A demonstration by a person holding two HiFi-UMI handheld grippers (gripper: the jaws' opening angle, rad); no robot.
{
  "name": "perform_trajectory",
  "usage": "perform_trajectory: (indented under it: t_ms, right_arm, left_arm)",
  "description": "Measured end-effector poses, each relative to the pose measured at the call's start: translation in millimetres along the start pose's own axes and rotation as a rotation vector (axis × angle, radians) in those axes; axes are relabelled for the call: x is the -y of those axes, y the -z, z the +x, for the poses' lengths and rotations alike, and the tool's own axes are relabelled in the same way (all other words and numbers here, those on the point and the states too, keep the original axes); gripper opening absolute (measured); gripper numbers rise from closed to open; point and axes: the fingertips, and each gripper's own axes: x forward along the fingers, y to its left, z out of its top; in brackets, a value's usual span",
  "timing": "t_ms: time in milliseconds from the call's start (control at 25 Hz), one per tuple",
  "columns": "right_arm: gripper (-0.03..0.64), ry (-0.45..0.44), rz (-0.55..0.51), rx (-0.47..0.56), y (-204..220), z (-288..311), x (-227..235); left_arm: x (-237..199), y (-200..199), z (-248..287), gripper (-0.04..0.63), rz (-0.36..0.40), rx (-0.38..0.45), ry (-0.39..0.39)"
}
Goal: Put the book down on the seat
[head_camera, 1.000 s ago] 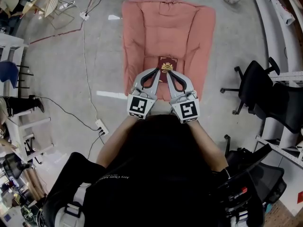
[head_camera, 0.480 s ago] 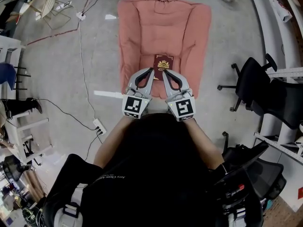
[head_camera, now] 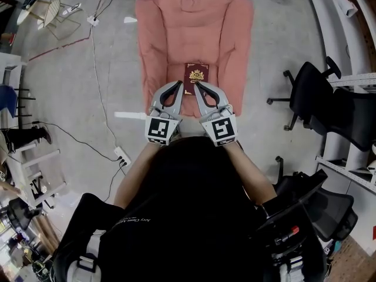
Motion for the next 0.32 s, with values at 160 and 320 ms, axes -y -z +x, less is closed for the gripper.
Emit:
perform_trajectory:
  t_ms: [160,320]
  right_arm:
    - [0.009,0.002,0.008,0.008,3.9,-4.3,6.2]
    - [0.009,-0.007,0.018,0.006,9.7,-5.9,14.4]
  left_arm:
    - [5.7,2.9,2.6,0.003,0.002,-0.012,-0.002]
    - [12.8,6.3,10.1,0.003,0.006,-0.021,0.0]
